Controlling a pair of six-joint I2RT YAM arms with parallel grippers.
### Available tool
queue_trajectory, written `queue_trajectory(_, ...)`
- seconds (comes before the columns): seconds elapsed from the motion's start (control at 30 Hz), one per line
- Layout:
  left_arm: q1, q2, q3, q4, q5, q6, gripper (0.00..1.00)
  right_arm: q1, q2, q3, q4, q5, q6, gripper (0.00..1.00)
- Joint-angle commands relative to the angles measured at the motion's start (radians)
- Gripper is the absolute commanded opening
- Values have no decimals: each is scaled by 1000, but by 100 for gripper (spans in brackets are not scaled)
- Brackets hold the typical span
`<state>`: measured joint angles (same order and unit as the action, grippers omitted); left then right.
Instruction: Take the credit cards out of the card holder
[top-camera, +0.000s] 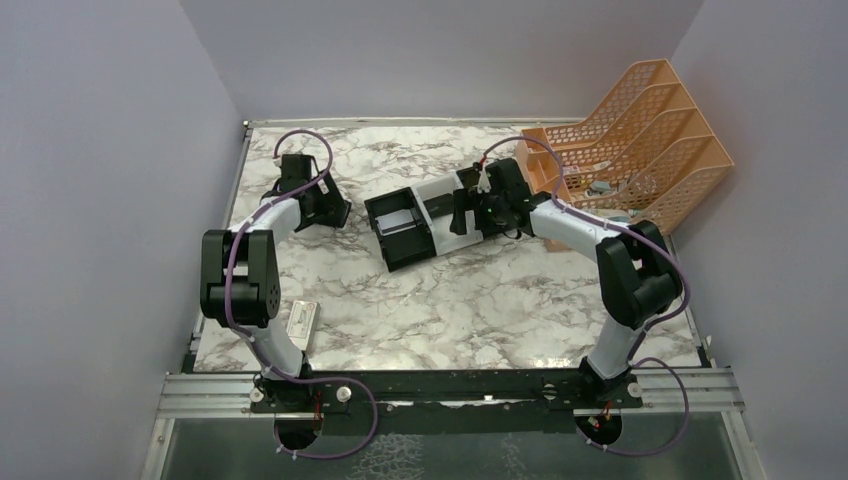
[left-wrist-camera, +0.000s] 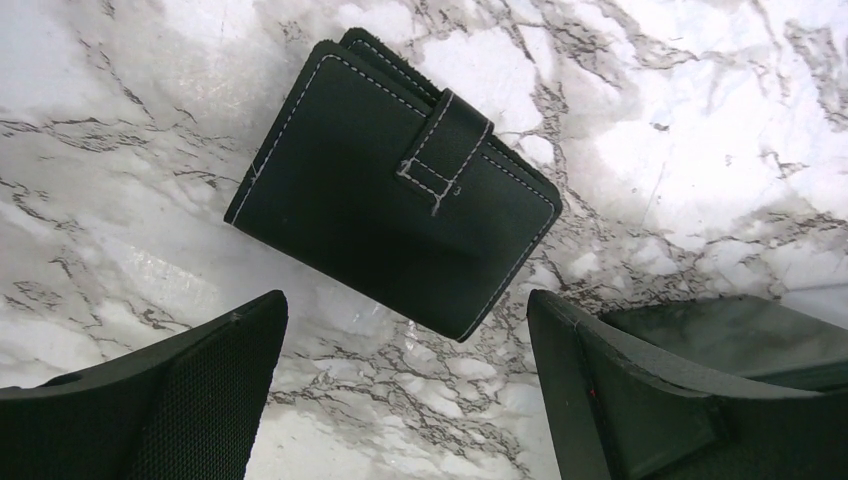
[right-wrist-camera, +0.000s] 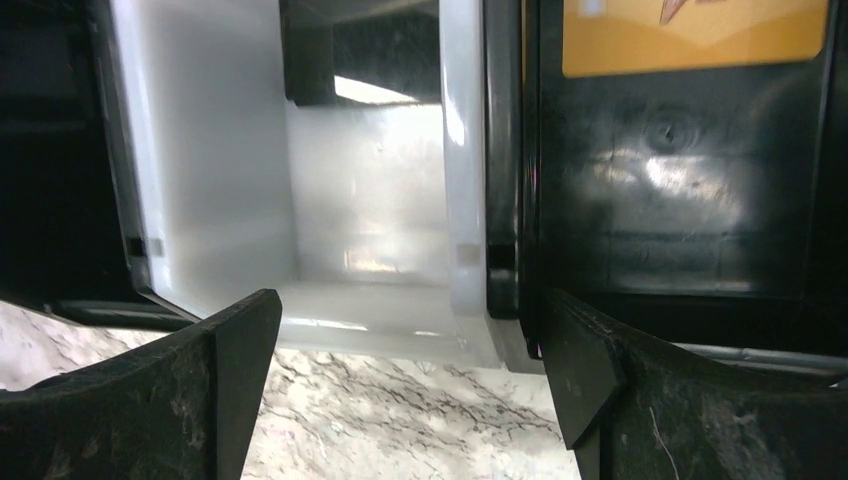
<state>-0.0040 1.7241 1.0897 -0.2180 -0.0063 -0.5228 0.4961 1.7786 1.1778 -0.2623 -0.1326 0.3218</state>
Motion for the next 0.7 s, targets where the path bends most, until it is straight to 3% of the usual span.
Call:
queue_trajectory(0.0, 5, 39, 38, -18, 20, -19, 93, -2, -24, -54, 30, -79, 23, 99)
queue_trajectory(0.37, 3, 106, 135, -74, 2, -59, 98, -2, -93, -129, 47, -100, 48, 99)
queue_trajectory(0.67, -40, 147, 248, -216, -217, -210, 99, -2, -189, -67, -40, -57, 22, 99)
